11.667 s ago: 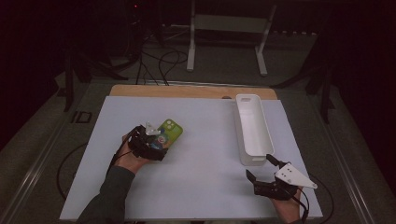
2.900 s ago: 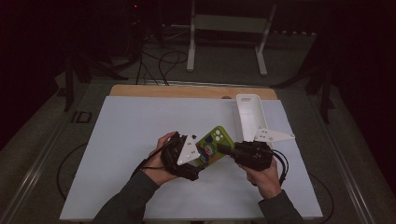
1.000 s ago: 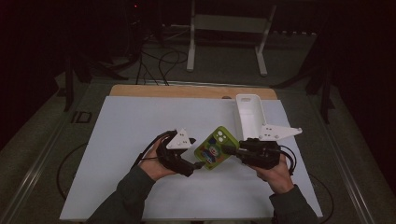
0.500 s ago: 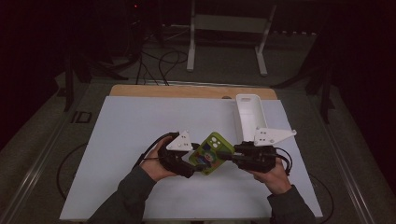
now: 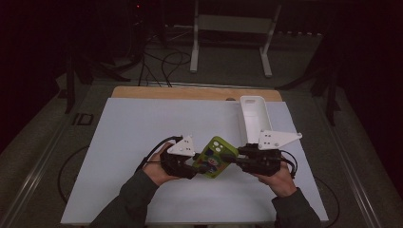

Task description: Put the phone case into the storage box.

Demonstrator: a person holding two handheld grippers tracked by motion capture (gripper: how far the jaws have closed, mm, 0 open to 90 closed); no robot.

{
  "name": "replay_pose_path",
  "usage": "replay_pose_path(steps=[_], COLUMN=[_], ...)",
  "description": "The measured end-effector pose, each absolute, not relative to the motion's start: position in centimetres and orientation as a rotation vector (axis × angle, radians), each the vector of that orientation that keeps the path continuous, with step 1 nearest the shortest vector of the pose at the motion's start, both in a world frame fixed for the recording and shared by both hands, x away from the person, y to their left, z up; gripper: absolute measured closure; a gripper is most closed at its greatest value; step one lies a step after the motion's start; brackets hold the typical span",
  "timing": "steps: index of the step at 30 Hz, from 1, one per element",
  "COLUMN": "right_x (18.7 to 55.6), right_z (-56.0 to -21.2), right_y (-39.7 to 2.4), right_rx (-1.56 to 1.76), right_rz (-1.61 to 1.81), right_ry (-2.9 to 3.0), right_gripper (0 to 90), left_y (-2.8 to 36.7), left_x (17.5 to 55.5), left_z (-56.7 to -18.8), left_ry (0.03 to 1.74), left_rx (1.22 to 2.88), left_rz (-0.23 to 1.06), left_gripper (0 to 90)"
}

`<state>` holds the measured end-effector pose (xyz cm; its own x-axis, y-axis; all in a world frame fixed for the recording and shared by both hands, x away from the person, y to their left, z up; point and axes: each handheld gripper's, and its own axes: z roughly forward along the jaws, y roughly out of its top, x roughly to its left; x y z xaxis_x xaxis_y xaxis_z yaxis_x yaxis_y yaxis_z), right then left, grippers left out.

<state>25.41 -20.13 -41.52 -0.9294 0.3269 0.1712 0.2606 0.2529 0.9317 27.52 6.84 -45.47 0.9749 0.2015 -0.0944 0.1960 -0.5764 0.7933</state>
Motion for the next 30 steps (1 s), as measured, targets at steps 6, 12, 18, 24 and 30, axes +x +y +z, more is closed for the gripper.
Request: replay_pose_path(steps=[6,12,18,24,30], right_x=[25.34,25.27,25.44,25.59,25.81], right_z=[-41.55,-41.43,-41.48,-41.73,-41.94], right_y=[-20.38,-20.40,-20.37,-20.19,-20.55], right_rx=[0.565,0.541,0.548,0.607,0.695], right_rz=[1.776,1.770,1.769,1.725,1.717], right_ry=[2.431,2.432,2.430,2.399,2.341], right_gripper=[77.4,76.1,70.5,57.6,42.5], left_y=[6.67,6.91,6.89,6.73,6.94], left_x=[27.29,27.35,27.03,26.82,27.01], left_z=[-45.82,-45.91,-45.98,-46.00,-46.16], left_ry=[0.251,0.260,0.270,0.285,0.337], left_rx=[2.214,2.189,2.176,2.175,2.162], left_rz=[-0.019,-0.047,-0.036,0.002,0.039], left_gripper=[72.0,77.2,77.5,77.6,77.6])
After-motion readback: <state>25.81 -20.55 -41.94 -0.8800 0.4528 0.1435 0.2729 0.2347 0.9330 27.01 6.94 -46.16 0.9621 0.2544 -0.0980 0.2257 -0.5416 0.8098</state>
